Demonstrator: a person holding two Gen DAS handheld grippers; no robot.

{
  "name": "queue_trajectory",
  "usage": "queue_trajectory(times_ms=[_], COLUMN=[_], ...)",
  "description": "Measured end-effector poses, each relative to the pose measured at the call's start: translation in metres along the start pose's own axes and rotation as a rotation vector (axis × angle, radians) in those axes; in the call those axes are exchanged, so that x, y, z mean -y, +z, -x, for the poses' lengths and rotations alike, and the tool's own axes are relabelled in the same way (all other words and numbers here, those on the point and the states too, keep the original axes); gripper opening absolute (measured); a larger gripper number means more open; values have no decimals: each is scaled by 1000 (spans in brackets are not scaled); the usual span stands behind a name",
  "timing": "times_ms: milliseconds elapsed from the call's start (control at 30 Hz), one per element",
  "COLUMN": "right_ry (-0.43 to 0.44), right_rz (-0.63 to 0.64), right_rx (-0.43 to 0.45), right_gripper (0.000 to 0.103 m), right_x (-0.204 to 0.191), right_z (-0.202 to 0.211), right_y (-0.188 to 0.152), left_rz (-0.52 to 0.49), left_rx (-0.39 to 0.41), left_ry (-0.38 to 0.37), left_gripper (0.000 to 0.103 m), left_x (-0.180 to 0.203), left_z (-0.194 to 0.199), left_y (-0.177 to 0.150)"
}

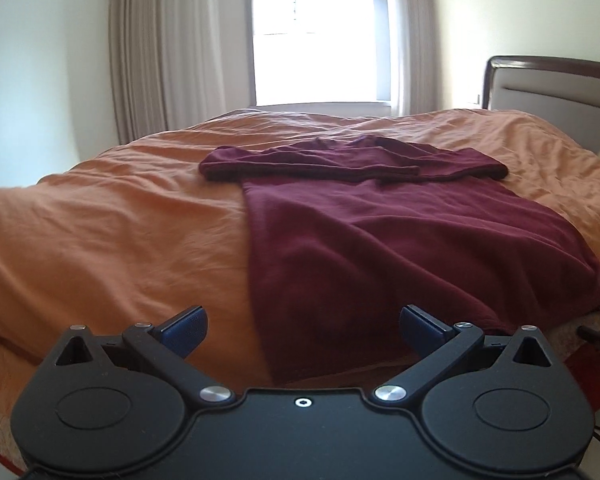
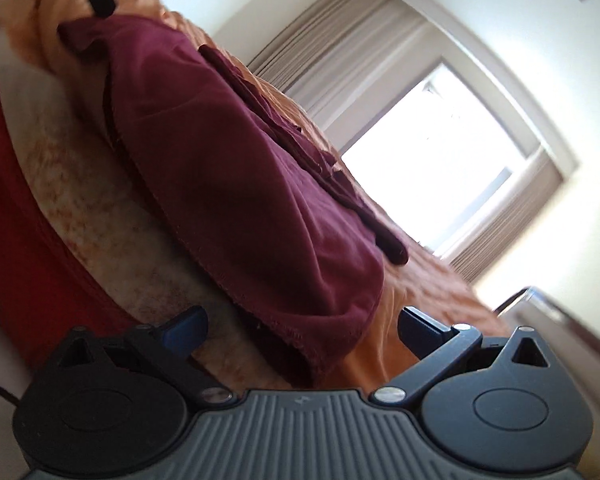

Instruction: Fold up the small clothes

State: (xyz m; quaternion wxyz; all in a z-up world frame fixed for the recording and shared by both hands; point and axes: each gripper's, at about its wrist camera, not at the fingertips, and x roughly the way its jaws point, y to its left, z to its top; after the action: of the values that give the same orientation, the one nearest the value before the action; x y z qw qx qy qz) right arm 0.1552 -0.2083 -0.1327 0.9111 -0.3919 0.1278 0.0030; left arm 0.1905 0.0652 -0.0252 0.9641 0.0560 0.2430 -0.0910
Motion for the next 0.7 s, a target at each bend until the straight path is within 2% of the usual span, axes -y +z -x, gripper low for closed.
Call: queue_trajectory(times_ms=[200,267,367,400,433,533,633,700], right_ry=[-80,-84,-64,-56,-42,30,100,139], right_rz=[78,75,56,45,30,-38,-135,-207], right_rx=[89,126,158,170,180,184,176,169], right_gripper=[103,97,81,70,55,23,10,9], right_x=[-15,-16,-13,-12,-10,4,21,33], right_z=[0,4,9,11,13,19,20,20], right_y=[5,5,7,8,8,13,20,24], left_rz=[-58,-77,-115,-126,-139,-164,-201,-227], left_rx=[7,13,19,21,22,18,20,24], left_ry=[-30,-39,-45,-46,-49,-58,-66,-65], left_gripper=[102,102,102,102,102,102,102,102], left_x=[17,21,27,30,32,37,44,50], left_z=[2,4,6,6,7,7,6,5], left_y=[0,-2,-4,-5,-6,-9,-15,-19])
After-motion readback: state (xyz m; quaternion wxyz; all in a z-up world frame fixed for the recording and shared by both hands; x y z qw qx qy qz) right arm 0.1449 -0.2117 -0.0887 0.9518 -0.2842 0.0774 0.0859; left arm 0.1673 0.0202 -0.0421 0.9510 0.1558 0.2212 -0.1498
